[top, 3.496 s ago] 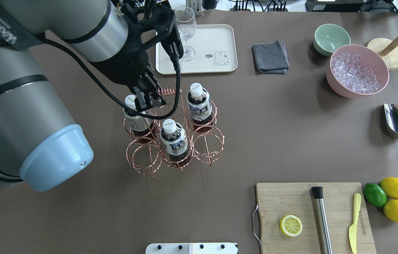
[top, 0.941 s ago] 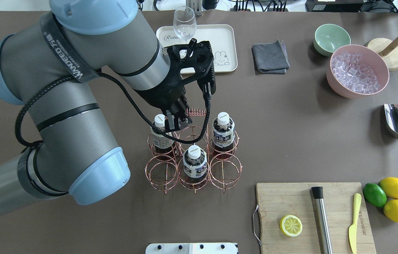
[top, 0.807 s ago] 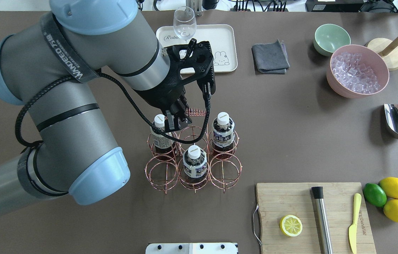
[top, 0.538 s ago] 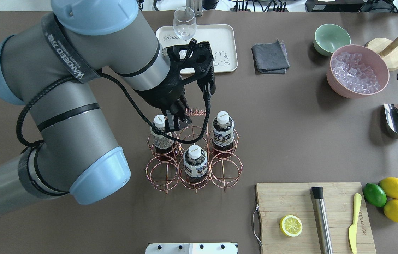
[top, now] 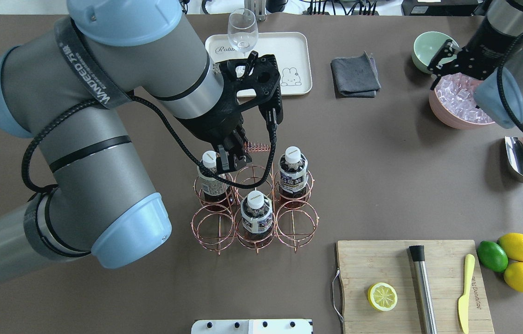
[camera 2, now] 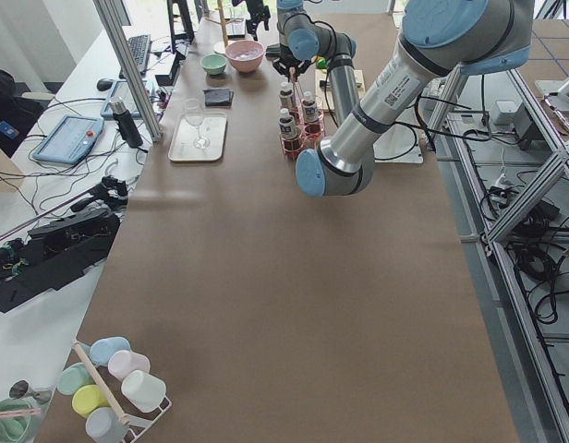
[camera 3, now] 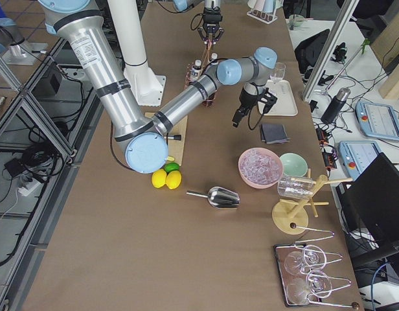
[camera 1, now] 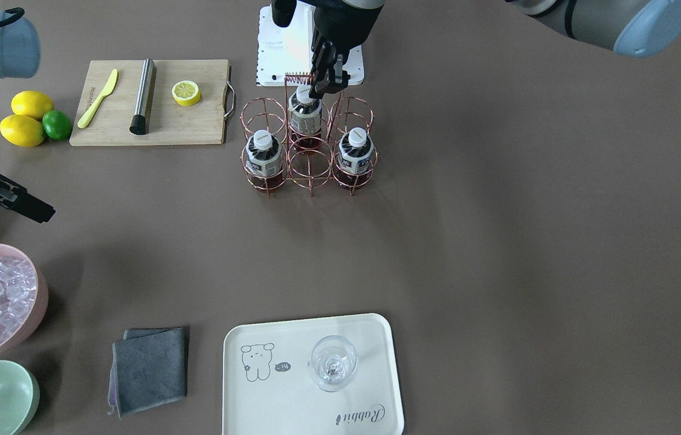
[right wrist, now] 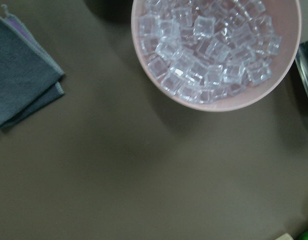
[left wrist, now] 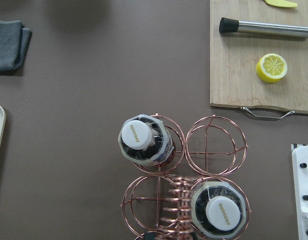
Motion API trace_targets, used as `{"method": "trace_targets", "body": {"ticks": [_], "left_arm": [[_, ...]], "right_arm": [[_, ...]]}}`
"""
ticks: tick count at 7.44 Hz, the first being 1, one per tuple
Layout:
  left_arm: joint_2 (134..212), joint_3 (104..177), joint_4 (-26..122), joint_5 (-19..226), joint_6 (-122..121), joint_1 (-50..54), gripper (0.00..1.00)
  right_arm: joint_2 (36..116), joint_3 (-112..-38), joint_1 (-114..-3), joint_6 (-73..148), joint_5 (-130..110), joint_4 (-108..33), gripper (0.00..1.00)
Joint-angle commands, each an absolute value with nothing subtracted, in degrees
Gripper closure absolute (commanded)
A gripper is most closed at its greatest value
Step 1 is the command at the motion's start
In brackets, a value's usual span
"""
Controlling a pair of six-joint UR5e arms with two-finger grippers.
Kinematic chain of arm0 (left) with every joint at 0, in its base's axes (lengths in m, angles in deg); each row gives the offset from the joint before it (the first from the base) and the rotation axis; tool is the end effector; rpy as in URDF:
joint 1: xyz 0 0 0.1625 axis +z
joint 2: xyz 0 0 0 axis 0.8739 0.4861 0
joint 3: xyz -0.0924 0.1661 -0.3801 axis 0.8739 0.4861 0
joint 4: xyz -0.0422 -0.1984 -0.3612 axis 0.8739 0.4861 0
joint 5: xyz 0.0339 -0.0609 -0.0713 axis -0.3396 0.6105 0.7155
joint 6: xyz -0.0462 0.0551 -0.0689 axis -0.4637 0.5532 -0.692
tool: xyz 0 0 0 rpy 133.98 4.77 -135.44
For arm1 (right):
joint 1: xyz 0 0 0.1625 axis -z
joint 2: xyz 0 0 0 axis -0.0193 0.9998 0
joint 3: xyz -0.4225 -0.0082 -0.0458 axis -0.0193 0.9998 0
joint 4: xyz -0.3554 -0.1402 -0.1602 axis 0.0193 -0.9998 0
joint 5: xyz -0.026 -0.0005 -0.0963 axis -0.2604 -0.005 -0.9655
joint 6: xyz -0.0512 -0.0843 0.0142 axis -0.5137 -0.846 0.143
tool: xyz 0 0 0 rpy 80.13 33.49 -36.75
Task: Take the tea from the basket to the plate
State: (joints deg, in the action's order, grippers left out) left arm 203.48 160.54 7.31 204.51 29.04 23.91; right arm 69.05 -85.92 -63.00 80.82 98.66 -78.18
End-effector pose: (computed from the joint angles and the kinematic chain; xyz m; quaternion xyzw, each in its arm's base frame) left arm 0.4133 -0.4117 0.0266 0.3532 0.3811 0.5813 0.6262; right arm -0.2039 -0.5729 0.3322 -0.1603 -0.3359 0.2286 0.8996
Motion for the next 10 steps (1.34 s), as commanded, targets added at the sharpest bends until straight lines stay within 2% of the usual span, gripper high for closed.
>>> {"method": "trace_targets", "body": {"ticks": [1, 3, 6, 10], "left_arm": [[203.5, 160.5, 7.3, 204.5, 29.0, 23.9, 1.00], [203.4, 160.6, 7.3, 204.5, 29.0, 23.9, 1.00], [203.0, 160.5, 7.3, 204.5, 29.0, 23.9, 1.00], [203.0, 160.2, 7.3, 204.1, 29.0, 23.9, 1.00]], "right_arm": [[61.4, -88.1, -57.3, 92.3, 104.3, -82.4, 0.00], [57.2, -87.6, -56.2, 103.4, 106.9, -82.8, 0.00], [54.1, -86.9, -48.7, 104.4, 108.9, -79.2, 0.00], [53.6, -86.7, -42.8, 111.6, 104.5, -74.3, 0.05]]}}
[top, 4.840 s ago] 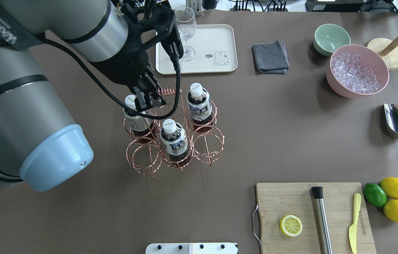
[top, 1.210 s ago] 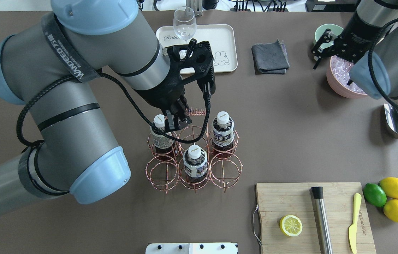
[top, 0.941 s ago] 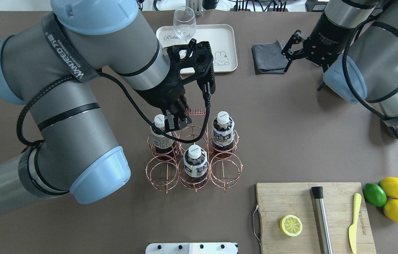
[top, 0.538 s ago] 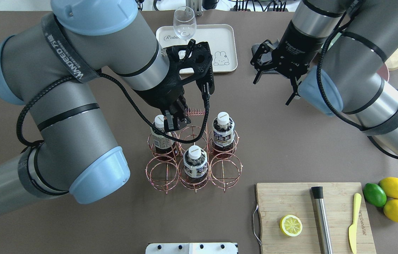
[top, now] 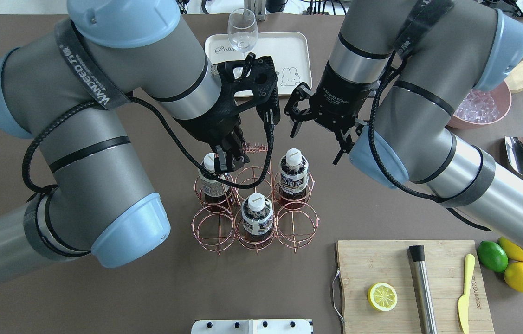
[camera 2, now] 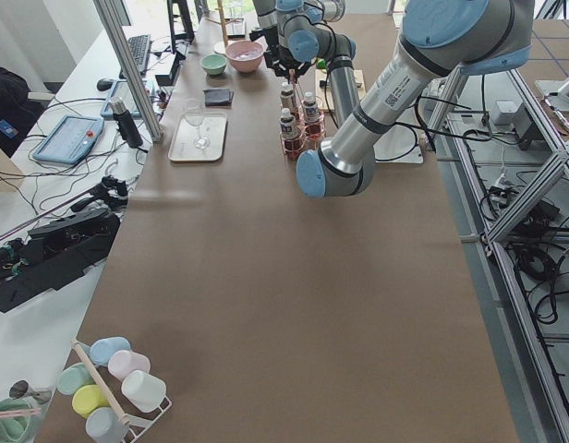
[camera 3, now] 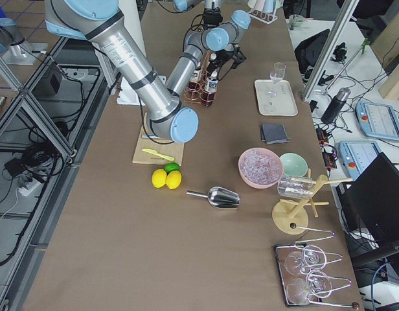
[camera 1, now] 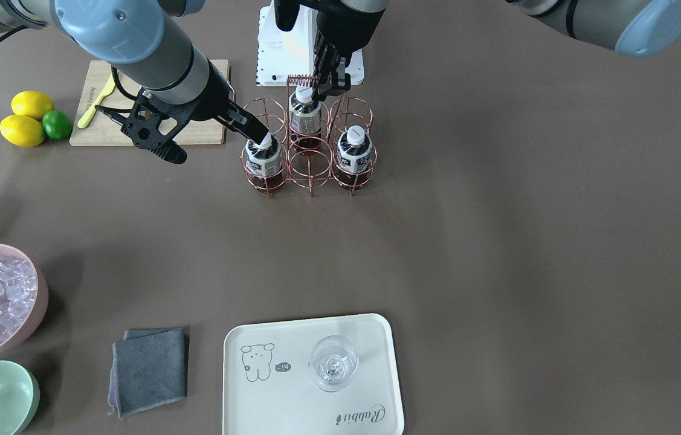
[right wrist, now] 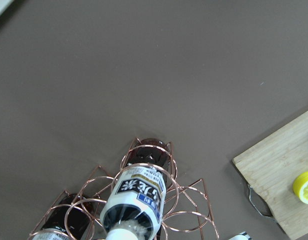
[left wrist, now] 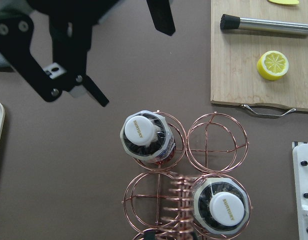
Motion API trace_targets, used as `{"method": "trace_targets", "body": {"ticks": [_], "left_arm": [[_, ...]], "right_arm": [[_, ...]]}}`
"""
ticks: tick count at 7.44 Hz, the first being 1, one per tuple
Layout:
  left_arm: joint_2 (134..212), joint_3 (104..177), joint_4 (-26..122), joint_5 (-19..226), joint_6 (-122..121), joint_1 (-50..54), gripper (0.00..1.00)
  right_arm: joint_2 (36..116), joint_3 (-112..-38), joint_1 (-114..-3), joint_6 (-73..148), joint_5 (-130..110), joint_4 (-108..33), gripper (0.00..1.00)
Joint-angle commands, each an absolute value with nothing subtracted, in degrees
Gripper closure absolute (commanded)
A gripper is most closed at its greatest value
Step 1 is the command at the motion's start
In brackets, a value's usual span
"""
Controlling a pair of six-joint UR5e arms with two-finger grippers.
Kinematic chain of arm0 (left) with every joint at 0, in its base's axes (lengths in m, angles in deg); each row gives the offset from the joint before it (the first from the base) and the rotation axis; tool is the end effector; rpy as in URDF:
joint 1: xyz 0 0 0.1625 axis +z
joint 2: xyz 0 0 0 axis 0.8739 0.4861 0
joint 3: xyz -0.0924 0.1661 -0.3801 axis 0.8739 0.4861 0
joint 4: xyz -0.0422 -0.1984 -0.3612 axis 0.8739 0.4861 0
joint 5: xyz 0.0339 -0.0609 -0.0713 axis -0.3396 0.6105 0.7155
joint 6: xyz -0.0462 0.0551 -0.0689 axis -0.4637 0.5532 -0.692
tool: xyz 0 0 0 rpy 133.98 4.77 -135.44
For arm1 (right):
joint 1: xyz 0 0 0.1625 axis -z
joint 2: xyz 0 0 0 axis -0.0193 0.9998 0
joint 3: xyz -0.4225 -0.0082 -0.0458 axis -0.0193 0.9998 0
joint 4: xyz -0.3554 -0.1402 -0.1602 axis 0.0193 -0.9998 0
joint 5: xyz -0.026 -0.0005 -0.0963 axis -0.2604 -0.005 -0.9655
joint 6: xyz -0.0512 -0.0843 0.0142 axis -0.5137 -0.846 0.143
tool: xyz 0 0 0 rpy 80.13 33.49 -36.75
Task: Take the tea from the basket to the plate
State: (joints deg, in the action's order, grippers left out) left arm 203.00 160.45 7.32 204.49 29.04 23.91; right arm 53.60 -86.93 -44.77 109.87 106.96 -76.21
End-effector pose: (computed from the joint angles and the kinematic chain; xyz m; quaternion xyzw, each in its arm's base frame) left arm 0.4147 -0.4128 0.0318 0.3491 0.3802 0.5815 0.6288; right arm -0.3889 -0.4825 0.1460 -0.2741 -0.3921 0.2216 0.8497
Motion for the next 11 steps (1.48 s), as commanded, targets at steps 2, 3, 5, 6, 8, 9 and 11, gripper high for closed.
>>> {"method": "trace_targets", "body": {"ticks": [2, 3, 5, 6, 8, 9, 11], "left_arm": [[203.0, 160.2, 7.3, 203.6, 29.0, 23.9, 1.00], [203.0, 160.2, 7.3, 203.6, 29.0, 23.9, 1.00], [203.0, 160.3, 7.3, 203.6, 29.0, 23.9, 1.00], [203.0, 160.3, 7.3, 203.6, 29.0, 23.9, 1.00], [203.1, 160.4, 7.3, 203.7, 29.0, 23.9, 1.00], [203.0, 160.4, 7.3, 203.6, 29.0, 23.9, 1.00], [203.0, 160.4, 7.3, 203.7, 29.0, 23.9, 1.00]], "right_arm": [[53.3, -85.4, -42.8, 111.5, 102.0, -74.1, 0.06], [53.2, -85.4, -42.7, 112.1, 101.9, -74.1, 0.06], [52.7, -84.3, -41.5, 112.4, 100.5, -72.6, 0.15], [53.0, -84.0, -40.9, 115.5, 100.5, -70.0, 0.15], [52.9, -83.4, -40.4, 116.9, 100.4, -68.2, 0.26], [53.2, -83.4, -40.2, 116.9, 100.4, -68.1, 0.56], [52.7, -84.1, -40.3, 117.1, 100.6, -68.1, 1.00]]}}
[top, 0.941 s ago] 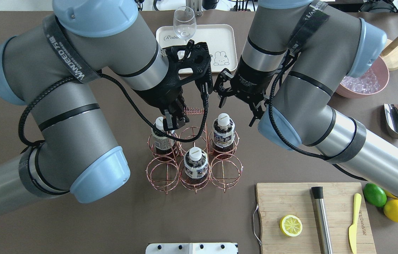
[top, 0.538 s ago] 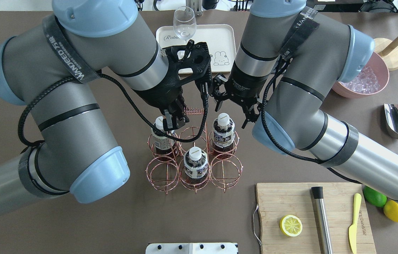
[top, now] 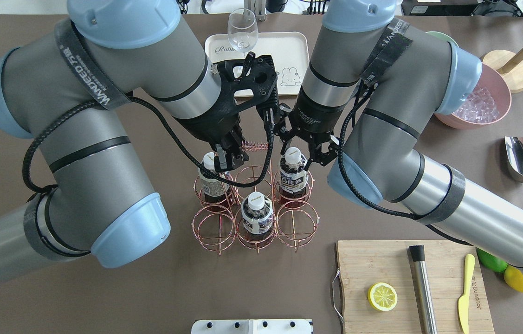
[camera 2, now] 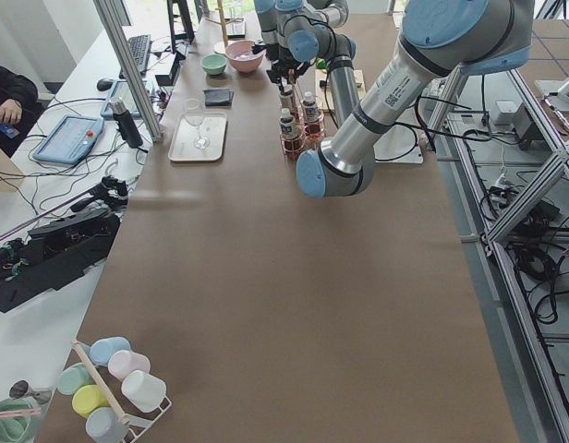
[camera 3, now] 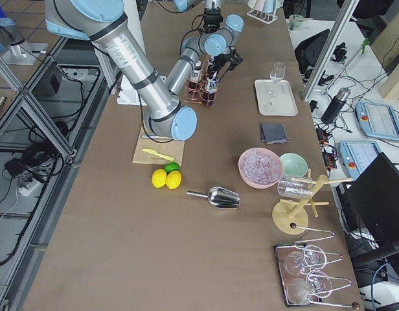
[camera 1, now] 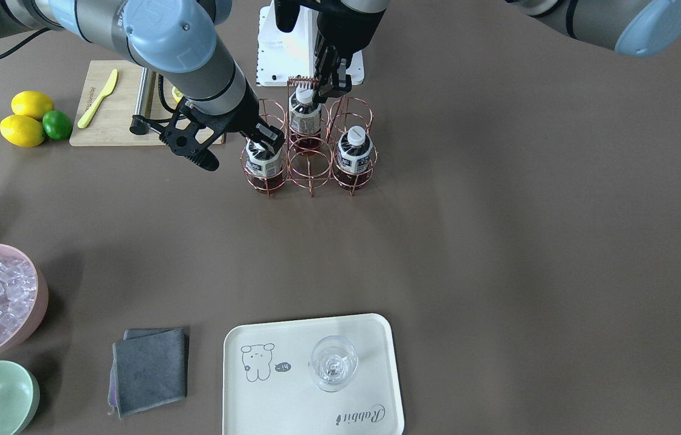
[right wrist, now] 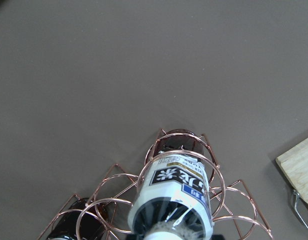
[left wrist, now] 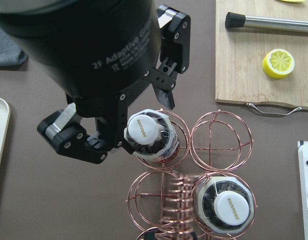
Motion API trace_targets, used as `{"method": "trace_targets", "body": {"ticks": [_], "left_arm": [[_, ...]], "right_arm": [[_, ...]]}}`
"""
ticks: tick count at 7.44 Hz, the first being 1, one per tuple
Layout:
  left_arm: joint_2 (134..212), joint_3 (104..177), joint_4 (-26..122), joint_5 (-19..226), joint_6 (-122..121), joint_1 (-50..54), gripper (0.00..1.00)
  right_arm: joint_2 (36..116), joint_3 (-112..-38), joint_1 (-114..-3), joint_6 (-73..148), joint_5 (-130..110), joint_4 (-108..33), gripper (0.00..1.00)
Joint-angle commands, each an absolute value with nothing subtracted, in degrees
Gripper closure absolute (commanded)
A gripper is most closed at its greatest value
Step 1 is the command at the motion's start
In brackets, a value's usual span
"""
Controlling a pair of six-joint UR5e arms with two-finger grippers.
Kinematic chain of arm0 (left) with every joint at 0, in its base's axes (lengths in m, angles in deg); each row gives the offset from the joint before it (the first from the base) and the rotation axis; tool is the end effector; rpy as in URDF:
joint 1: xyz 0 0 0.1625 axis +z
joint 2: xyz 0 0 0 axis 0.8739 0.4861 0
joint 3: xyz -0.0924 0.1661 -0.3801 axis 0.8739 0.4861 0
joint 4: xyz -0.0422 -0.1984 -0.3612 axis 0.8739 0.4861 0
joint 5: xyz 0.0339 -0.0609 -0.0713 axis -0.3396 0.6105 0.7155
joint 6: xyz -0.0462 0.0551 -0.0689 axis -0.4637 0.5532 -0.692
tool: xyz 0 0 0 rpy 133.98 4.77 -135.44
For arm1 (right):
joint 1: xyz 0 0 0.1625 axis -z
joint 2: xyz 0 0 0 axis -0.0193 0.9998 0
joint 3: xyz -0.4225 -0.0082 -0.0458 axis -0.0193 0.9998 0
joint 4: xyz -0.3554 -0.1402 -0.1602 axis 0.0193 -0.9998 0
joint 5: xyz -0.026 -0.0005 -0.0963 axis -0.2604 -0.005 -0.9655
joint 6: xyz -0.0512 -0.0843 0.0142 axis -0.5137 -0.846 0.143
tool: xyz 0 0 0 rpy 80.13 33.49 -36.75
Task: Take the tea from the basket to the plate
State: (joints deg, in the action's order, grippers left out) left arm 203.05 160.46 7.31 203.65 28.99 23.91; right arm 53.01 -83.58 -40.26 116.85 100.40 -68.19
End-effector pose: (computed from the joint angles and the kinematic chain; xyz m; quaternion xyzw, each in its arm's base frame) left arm 0.4143 -0.4140 0.0317 0.3523 0.3749 0.5794 0.6321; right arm -0.4382 -0.4718 0.1493 -0.2447 -0.3904 0.2419 0.8539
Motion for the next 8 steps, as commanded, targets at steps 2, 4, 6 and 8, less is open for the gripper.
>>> {"method": "trace_targets", "body": {"ticks": [2, 4, 6, 8], "left_arm": [[203.0, 160.3, 7.3, 203.6, 29.0, 23.9, 1.00], [203.0, 160.3, 7.3, 203.6, 29.0, 23.9, 1.00], [203.0, 160.3, 7.3, 203.6, 29.0, 23.9, 1.00], [203.0, 160.3, 7.3, 203.6, 29.0, 23.9, 1.00]], "right_arm": [[52.9, -85.0, -43.5, 116.7, 103.6, -69.0, 1.00], [52.8, -87.1, -49.7, 116.6, 108.5, -70.2, 1.00], [49.7, -88.9, -53.4, 116.4, 110.8, -72.4, 1.00], [47.7, -84.7, -56.1, 104.7, 110.3, -72.3, 1.00]]}}
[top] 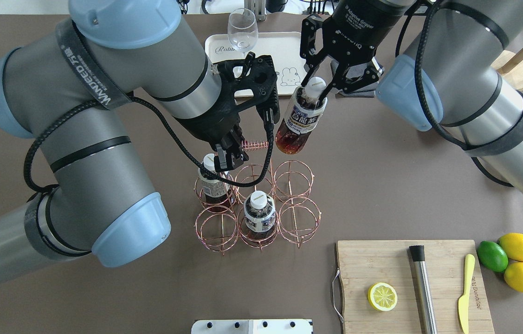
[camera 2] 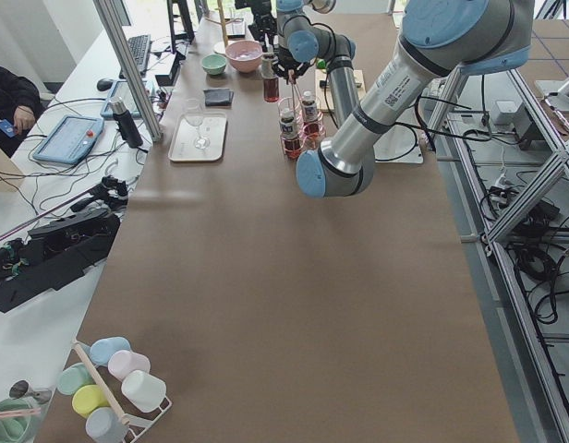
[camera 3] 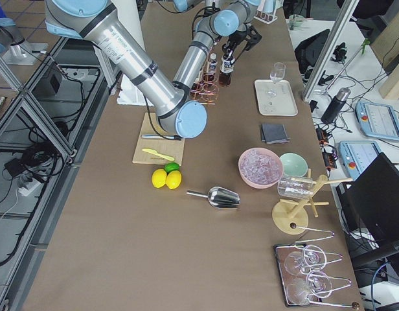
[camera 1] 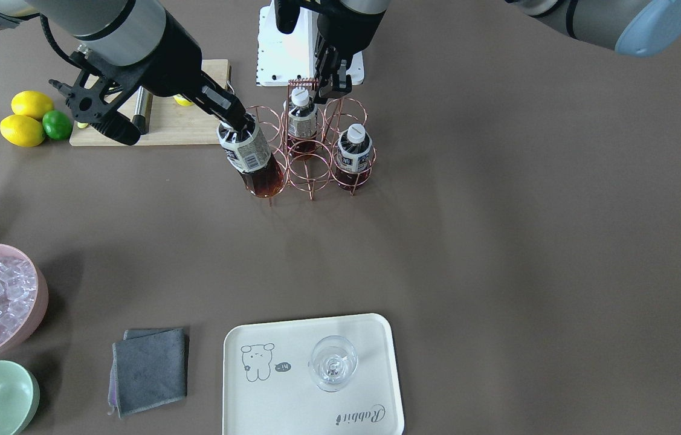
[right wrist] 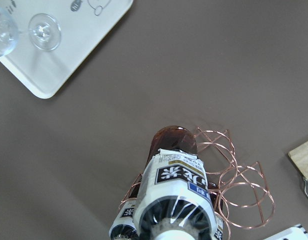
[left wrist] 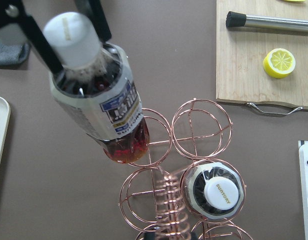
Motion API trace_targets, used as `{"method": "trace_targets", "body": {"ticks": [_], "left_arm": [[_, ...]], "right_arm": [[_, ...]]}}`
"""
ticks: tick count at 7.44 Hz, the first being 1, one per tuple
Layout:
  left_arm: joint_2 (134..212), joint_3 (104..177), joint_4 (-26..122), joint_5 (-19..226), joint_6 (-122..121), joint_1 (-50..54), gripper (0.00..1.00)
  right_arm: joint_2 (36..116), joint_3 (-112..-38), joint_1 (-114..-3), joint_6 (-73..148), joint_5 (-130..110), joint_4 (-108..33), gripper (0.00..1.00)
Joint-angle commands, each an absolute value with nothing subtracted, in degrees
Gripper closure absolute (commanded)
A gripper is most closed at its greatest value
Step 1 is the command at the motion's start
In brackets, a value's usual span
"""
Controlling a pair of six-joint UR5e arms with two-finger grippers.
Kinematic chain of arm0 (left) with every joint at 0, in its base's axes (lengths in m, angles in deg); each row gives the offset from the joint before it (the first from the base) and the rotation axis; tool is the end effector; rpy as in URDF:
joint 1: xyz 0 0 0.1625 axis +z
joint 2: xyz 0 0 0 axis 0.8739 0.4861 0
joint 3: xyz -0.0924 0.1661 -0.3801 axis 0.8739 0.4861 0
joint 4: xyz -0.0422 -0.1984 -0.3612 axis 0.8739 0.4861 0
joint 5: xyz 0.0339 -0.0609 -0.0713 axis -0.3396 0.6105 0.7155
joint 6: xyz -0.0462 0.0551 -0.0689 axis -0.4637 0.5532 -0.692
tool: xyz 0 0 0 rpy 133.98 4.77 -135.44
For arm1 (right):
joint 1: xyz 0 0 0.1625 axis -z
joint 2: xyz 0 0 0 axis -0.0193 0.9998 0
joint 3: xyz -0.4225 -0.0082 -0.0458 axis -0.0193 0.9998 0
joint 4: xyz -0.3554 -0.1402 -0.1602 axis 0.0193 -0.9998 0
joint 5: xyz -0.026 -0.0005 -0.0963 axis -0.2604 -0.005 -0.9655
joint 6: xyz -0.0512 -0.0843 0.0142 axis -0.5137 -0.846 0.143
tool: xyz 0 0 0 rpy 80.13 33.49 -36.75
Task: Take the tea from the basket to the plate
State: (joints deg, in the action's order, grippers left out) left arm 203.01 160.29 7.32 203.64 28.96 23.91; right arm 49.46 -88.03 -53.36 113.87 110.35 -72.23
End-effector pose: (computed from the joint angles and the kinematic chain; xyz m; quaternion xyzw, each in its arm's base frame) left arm 0.4153 -0.4148 0.0329 0.3507 0.3746 0.5793 0.6332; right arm -0.3075 -0.5220 0.0840 -0.2427 -0.4671 0.2600 0.8095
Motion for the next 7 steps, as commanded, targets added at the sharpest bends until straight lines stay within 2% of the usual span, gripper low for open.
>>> {"method": "trace_targets", "body": {"ticks": [1, 3, 4, 5, 7], "left_arm": [[203.0, 160.4, 7.3, 203.6, 29.0, 23.9, 1.00], [203.0, 160.4, 7.3, 203.7, 28.9, 23.9, 1.00], [203.1, 160.2, 7.3, 203.7, 28.6, 23.9, 1.00], [203.1, 160.2, 7.3, 203.6, 28.5, 23.9, 1.00], [203.0, 160.4, 7.2, 203.5, 28.5, 23.6, 1.00]], "right_arm": [[44.4, -78.2, -56.8, 98.7, 110.1, -72.1, 1.00], [32.7, -56.1, -58.2, 85.6, 109.8, -70.0, 1.00], [31.0, -46.2, -58.7, 82.7, 109.6, -61.3, 1.00], [30.7, -39.4, -58.5, 81.0, 108.8, -53.8, 1.00], [21.7, -24.4, -57.2, 69.7, 103.4, -52.1, 1.00]]}}
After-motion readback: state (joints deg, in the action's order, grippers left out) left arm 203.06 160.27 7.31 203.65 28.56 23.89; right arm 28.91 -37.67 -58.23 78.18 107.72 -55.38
